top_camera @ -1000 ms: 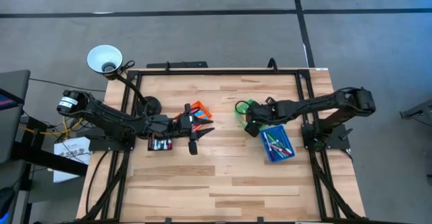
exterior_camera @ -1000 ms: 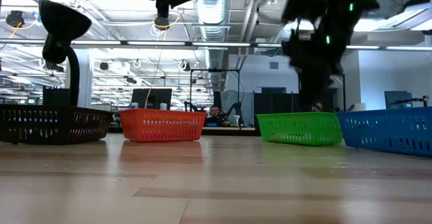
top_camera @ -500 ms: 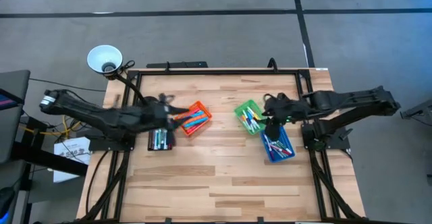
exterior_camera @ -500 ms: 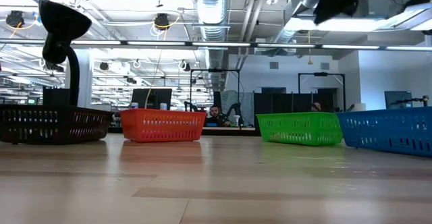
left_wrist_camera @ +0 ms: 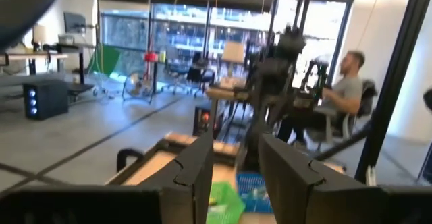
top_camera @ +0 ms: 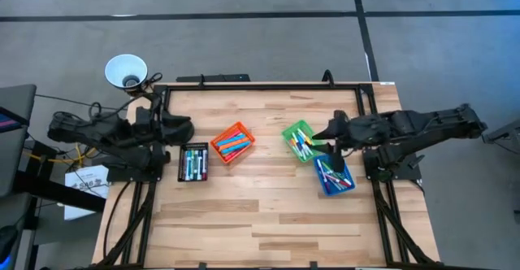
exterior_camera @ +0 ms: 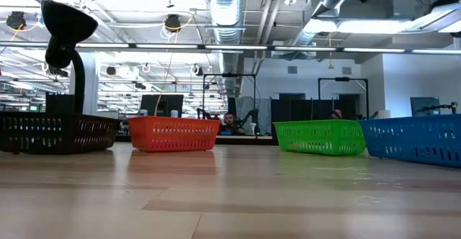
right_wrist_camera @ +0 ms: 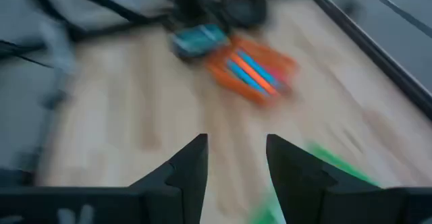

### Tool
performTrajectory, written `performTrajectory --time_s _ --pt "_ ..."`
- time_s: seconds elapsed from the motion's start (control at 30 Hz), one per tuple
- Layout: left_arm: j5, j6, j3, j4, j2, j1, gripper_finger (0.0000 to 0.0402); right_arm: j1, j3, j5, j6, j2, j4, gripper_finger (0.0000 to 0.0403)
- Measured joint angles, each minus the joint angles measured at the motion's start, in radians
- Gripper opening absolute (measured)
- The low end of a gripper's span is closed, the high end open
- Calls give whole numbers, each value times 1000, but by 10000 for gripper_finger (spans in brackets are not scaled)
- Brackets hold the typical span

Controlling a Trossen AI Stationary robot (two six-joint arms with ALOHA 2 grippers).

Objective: Pick & Place Markers
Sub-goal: Return to Home Position

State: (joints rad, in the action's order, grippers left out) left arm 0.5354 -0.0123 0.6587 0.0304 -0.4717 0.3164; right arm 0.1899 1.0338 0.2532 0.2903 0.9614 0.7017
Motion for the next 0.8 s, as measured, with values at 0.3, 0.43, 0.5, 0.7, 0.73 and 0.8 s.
performTrajectory --time_s 0.3,0.43,0.5,0.7,0.73,0.8 --pt "19 -31 -1 62 18 0 116 -2 -141 -332 -208 -224 -305 141" --pt "22 -49 -1 60 13 -7 116 -30 -238 -321 -189 -366 -304 138" --pt "22 -48 -1 60 13 -17 116 -56 -285 -321 -158 -453 -302 137" --pt "22 -49 -1 60 14 -49 116 -111 -393 -326 -133 -752 -291 141" --pt "22 -49 -1 61 14 -53 116 -115 -410 -326 -132 -803 -284 141" --pt "22 -49 -1 65 14 -61 116 -120 -433 -326 -133 -901 -273 141"
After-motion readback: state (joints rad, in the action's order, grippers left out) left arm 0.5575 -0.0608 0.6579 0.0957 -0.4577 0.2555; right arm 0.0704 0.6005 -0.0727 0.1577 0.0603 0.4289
